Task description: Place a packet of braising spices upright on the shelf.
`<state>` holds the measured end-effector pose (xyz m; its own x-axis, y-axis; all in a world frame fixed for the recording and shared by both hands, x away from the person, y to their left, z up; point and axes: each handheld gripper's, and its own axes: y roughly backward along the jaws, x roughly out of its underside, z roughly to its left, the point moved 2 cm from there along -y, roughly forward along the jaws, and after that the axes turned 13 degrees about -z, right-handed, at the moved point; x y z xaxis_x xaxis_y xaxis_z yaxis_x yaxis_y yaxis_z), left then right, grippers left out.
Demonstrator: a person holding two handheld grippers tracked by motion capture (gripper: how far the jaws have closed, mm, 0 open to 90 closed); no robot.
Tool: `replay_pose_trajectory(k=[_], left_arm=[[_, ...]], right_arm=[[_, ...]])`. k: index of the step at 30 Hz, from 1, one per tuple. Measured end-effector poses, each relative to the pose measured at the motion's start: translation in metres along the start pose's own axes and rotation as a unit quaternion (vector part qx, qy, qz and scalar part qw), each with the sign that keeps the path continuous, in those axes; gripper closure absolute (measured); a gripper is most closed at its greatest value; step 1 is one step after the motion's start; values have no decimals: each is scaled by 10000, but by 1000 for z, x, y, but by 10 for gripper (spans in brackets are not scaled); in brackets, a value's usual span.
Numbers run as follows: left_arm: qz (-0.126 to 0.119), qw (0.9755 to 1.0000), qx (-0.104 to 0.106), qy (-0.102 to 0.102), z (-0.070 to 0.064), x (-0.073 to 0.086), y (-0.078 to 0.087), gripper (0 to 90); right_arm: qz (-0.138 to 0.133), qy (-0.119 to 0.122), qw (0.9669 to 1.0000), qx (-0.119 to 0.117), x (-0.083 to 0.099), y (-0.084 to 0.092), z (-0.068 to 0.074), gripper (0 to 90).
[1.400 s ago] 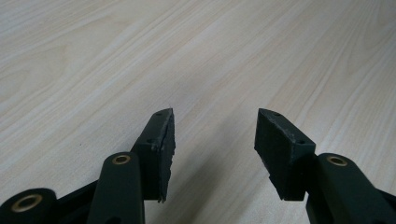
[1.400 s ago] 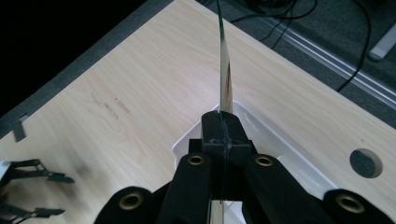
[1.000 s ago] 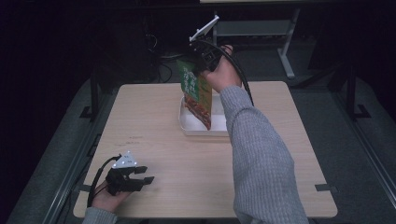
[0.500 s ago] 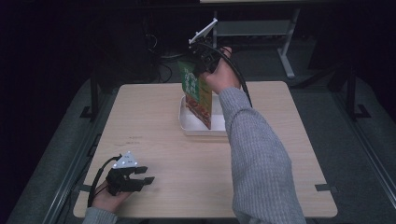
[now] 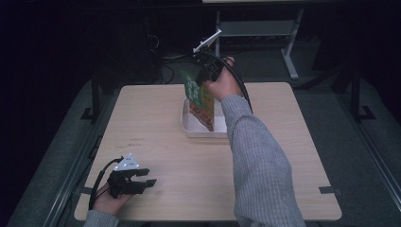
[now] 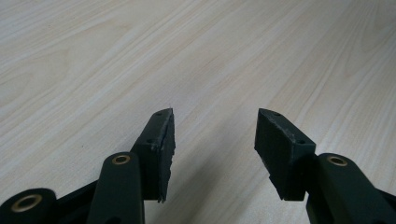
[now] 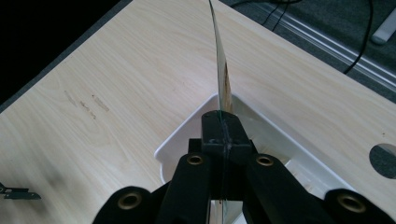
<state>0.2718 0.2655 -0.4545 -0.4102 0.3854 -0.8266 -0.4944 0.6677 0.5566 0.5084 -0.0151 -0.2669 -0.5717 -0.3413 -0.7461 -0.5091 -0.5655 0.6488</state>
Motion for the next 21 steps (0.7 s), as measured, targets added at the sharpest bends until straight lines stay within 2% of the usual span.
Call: replay_pose_trajectory(k=[8, 12, 21], left_arm=[[9, 10000, 8, -3, -1, 0, -1, 472], [21, 10000, 16, -14, -1, 0, -2, 471], [27, 10000, -3, -8, -1, 0, -1, 465]], right_arm=[[-91, -113, 9999, -21, 9, 7, -9, 850], [-134, -184, 9997, -96, 15, 11, -13, 798], [-223, -227, 9993, -185, 24, 18, -15, 743]])
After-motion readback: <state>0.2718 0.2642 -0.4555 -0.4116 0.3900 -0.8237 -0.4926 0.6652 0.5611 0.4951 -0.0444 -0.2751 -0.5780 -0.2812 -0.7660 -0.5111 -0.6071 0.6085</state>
